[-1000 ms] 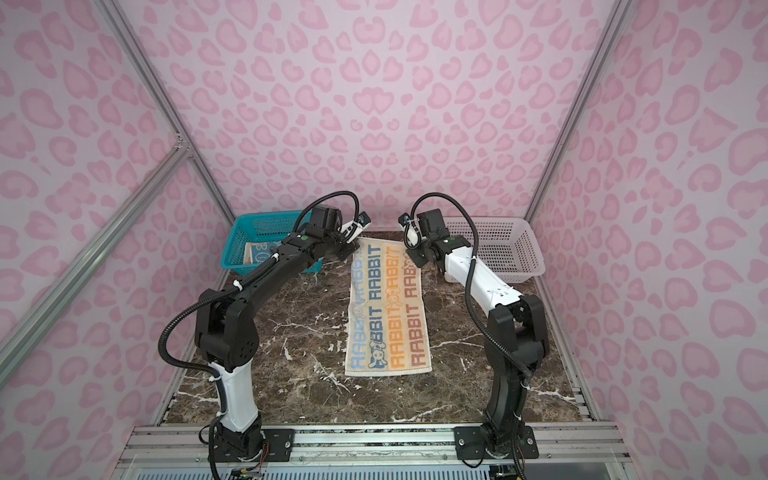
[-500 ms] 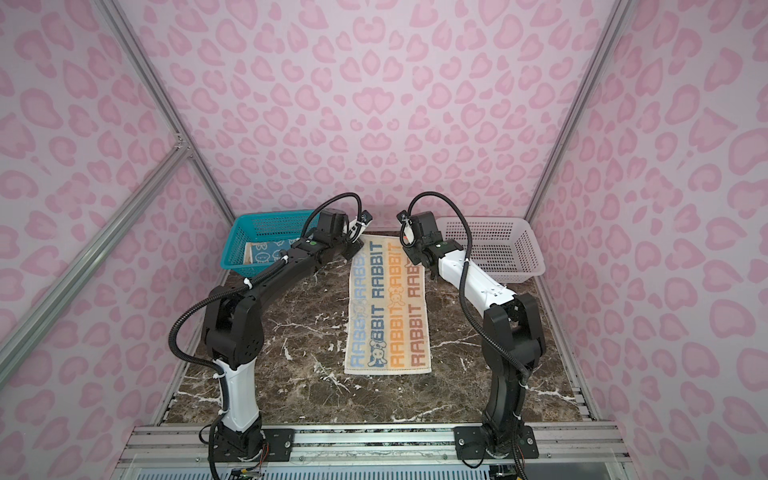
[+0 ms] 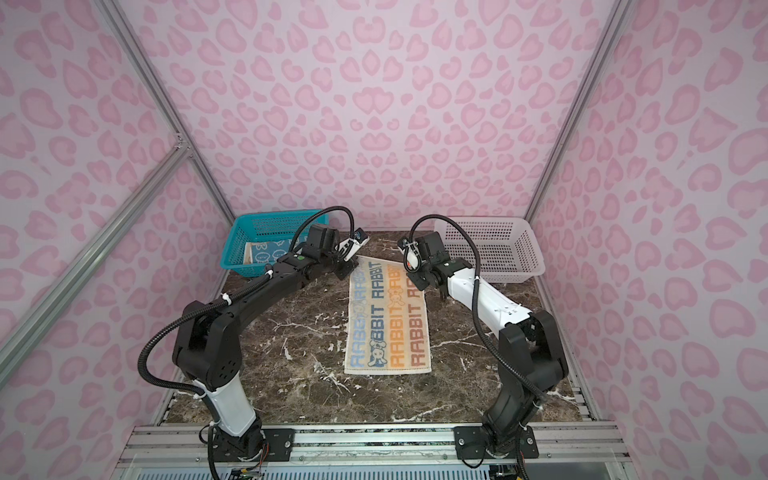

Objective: Fold and stack the towels
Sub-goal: 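Fold the far edge of the towel toward the robot with both grippers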

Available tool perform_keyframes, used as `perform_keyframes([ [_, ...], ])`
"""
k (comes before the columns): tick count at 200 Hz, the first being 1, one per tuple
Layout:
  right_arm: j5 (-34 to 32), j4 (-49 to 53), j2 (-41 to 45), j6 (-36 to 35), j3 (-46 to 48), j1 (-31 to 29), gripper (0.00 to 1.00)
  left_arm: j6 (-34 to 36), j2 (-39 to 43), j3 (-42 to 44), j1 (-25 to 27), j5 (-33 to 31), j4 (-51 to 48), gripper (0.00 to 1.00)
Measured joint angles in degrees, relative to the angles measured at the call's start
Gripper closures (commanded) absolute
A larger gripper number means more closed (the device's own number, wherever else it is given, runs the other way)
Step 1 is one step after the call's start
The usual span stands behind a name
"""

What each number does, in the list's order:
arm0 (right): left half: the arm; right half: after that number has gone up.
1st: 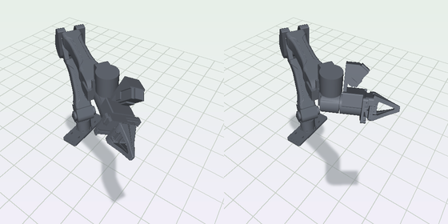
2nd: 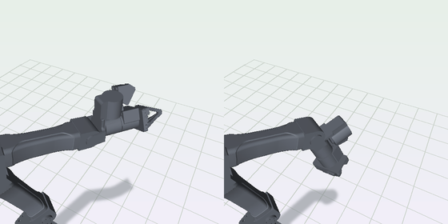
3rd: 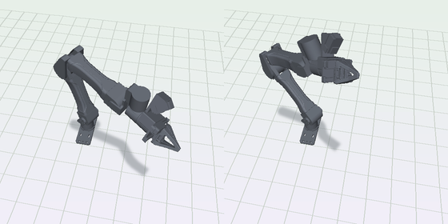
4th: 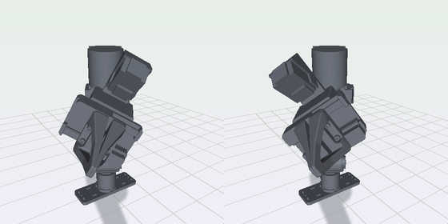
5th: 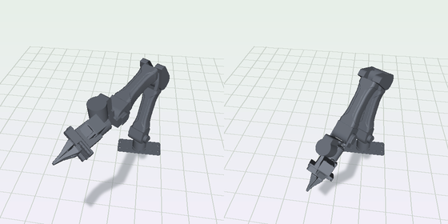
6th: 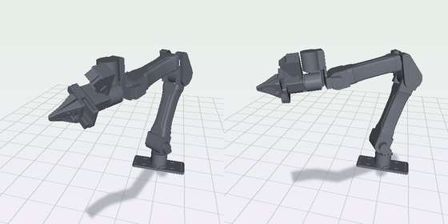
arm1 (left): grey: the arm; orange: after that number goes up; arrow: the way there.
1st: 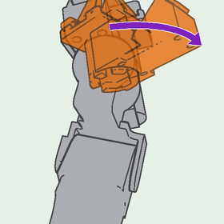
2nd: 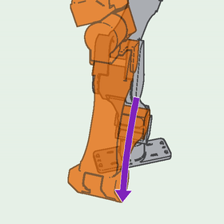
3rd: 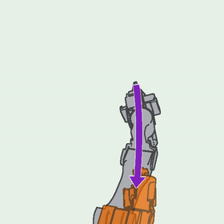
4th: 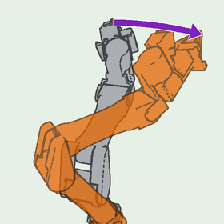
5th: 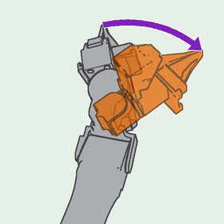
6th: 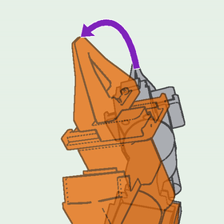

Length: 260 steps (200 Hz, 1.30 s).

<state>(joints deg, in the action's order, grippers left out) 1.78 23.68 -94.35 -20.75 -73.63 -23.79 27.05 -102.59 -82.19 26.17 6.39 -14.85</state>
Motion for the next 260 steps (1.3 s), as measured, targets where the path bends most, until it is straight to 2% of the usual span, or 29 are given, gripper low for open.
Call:
perform_keyframes([
  [40,3.21,1.03,4.94,-2.80,5.25,-0.59,1.00,-0.22,3.54,3.41,0.55,2.84,-4.09,0.97],
  [111,5.14,9.03,8.00,-7.32,7.58,-1.86,1.00,-1.92,11.87,12.11,1.79,9.70,-8.81,0.97],
  [152,5.07,11.61,10.27,-9.66,12.22,-4.02,1.00,-2.99,12.57,14.23,2.89,11.96,-12.33,0.97],
  [260,-3.30,16.39,14.32,-13.35,13.16,-9.11,1.00,-2.08,15.21,16.20,4.63,15.91,-17.25,0.97],
])
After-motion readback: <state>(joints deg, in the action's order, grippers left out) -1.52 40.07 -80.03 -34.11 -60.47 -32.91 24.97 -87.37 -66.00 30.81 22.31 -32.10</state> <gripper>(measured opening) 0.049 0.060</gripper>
